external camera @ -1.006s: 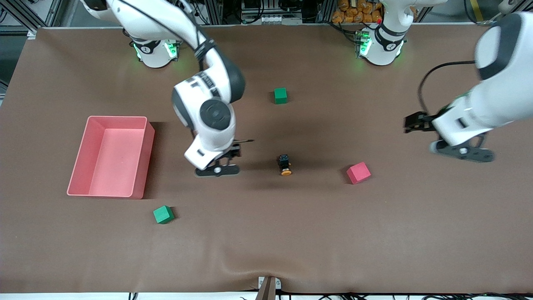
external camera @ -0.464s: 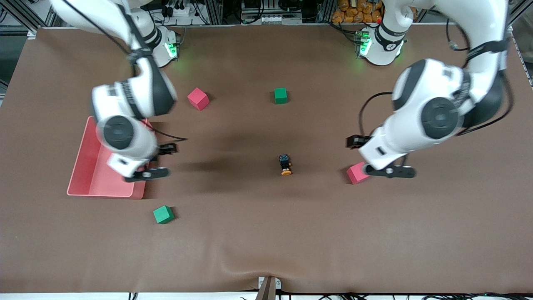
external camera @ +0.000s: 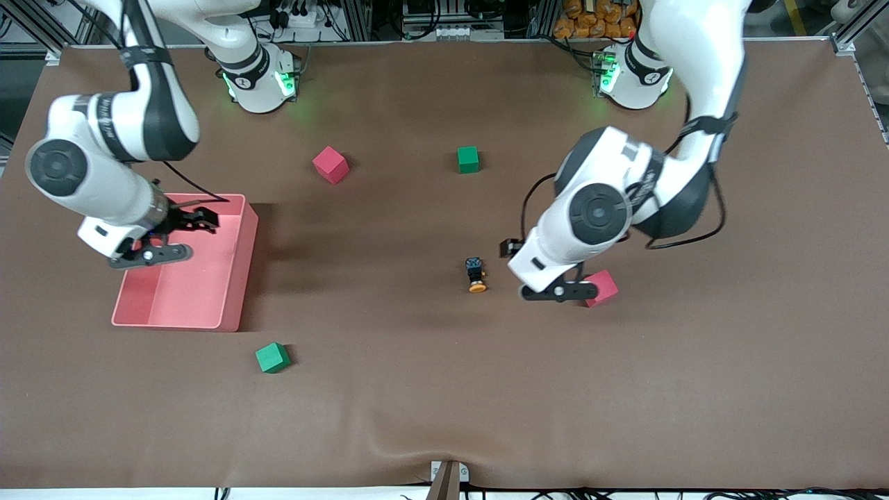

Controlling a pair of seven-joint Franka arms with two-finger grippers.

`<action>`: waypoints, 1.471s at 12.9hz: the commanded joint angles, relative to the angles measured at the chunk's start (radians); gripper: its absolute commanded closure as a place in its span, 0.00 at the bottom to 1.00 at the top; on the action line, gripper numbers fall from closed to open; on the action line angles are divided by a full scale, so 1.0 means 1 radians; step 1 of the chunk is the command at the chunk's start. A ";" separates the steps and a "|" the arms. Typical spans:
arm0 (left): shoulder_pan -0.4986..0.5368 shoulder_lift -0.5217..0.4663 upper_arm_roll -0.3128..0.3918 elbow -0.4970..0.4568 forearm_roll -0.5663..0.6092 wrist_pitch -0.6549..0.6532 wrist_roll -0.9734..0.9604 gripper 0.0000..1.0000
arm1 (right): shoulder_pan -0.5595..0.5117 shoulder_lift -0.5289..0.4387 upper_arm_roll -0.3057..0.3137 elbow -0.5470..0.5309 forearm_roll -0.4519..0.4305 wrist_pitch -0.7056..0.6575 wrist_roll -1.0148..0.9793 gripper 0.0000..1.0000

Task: Place and upright button with both arms
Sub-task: 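Retract the right gripper while the left gripper reaches toward the button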

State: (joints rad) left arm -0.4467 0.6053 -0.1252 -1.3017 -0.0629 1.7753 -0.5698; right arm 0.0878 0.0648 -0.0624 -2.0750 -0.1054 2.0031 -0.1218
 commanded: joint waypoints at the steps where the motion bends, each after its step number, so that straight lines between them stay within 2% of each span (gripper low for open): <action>1: -0.027 0.076 0.007 0.048 -0.043 0.067 -0.035 0.00 | -0.055 -0.036 0.024 0.007 -0.007 -0.003 -0.054 0.00; 3: -0.033 0.120 0.007 0.048 -0.092 0.155 -0.057 0.00 | -0.071 -0.036 0.024 0.073 -0.007 -0.079 -0.076 0.00; 5: -0.099 0.163 0.022 0.048 -0.092 0.237 -0.120 0.00 | -0.085 -0.028 0.021 0.198 0.013 -0.211 -0.076 0.00; 6: -0.110 0.169 0.030 0.048 -0.092 0.245 -0.149 0.00 | -0.111 -0.025 0.021 0.249 0.051 -0.255 -0.076 0.00; 8: -0.109 0.174 0.030 0.045 -0.094 0.243 -0.179 0.00 | -0.155 -0.028 0.022 0.279 0.117 -0.273 -0.076 0.00; 12: -0.107 0.254 0.032 0.047 -0.092 0.277 -0.229 0.00 | -0.145 -0.011 0.029 0.407 0.105 -0.342 -0.061 0.00; 14: -0.121 0.300 0.029 0.045 -0.092 0.309 -0.226 0.00 | -0.129 -0.025 0.030 0.415 0.104 -0.380 0.014 0.00; 16: -0.145 0.307 0.030 0.047 -0.095 0.343 -0.228 0.00 | -0.123 -0.019 0.047 0.485 0.098 -0.417 0.028 0.00; 19: -0.155 0.326 0.030 0.042 -0.092 0.346 -0.225 0.00 | -0.120 -0.020 0.050 0.502 0.089 -0.481 0.028 0.00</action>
State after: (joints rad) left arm -0.5934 0.9165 -0.1026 -1.2823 -0.1442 2.1234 -0.7828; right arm -0.0339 0.0339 -0.0156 -1.6094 -0.0076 1.5566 -0.1133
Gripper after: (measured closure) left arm 0.000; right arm 0.000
